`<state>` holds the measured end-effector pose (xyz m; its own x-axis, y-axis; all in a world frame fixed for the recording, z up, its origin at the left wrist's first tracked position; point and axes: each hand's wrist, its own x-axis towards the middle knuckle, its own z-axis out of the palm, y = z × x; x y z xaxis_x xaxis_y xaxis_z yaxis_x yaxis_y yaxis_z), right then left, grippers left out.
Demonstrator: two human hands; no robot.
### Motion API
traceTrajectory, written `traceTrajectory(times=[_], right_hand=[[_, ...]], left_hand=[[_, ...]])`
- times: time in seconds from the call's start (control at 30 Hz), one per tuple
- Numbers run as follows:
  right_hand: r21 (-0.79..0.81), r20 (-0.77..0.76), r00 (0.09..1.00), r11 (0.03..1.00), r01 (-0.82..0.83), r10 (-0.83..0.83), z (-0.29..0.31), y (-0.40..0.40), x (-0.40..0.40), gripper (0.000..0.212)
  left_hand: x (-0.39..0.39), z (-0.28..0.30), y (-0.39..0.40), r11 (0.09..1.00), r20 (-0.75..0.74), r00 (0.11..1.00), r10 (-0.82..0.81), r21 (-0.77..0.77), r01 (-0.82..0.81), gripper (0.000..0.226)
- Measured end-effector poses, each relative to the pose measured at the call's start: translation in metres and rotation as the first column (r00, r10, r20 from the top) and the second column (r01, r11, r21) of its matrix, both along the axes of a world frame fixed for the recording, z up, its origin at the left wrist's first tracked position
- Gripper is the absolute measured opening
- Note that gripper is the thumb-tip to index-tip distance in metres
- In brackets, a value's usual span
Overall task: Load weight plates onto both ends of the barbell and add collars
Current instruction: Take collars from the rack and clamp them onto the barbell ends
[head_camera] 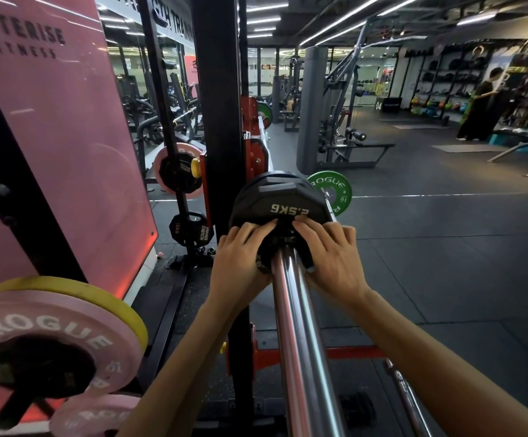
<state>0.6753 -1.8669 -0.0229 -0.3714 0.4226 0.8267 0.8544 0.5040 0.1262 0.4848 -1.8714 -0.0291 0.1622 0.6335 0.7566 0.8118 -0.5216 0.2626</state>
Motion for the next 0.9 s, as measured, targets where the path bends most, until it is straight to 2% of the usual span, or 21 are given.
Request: traceTrajectory(times=[0.17,0.27,0.4,0.53,0.67,0.8,0.9], right_hand=[[-0.164,-0.005,0.992,0.979,0.124,-0.126,-0.001,-0.017,0.000,0.087],[-0.229,-0.056,0.973,0.951,0.207,-0.225,-0.003,-0.039,0.001,0.096],[-0.281,-0.097,0.959,0.932,0.230,-0.266,-0.008,-0.069,0.003,0.086],[-0.376,-0.126,0.950,0.900,0.221,-0.286,-0.011,-0.103,0.005,0.095],[-0.402,-0.132,0.959,0.898,0.180,-0.251,-0.011,-0.150,0.002,0.095],[-0.422,-0.209,0.944,0.894,0.148,-0.255,-0.010,-0.210,0.001,0.091],[-0.427,-0.212,0.936,0.888,0.170,-0.281,-0.013,-0.260,0.005,0.083]], left_hand=[[0.000,-0.006,-0.015,0.999,-0.030,0.999,0.029,-0.034,-0.030,0.074],[0.001,-0.011,-0.031,0.994,-0.015,0.997,0.081,-0.068,-0.081,0.088],[-0.005,-0.030,-0.050,0.995,-0.034,0.996,0.077,-0.066,-0.079,0.096],[-0.011,-0.036,-0.079,0.994,-0.035,0.997,0.075,-0.079,-0.077,0.097],[-0.015,-0.026,-0.128,0.983,-0.033,0.994,0.107,-0.148,-0.110,0.094],[-0.016,-0.018,-0.187,0.981,-0.095,0.987,0.133,-0.132,-0.145,0.091],[-0.011,-0.016,-0.239,0.982,-0.104,0.985,0.137,-0.115,-0.149,0.089]])
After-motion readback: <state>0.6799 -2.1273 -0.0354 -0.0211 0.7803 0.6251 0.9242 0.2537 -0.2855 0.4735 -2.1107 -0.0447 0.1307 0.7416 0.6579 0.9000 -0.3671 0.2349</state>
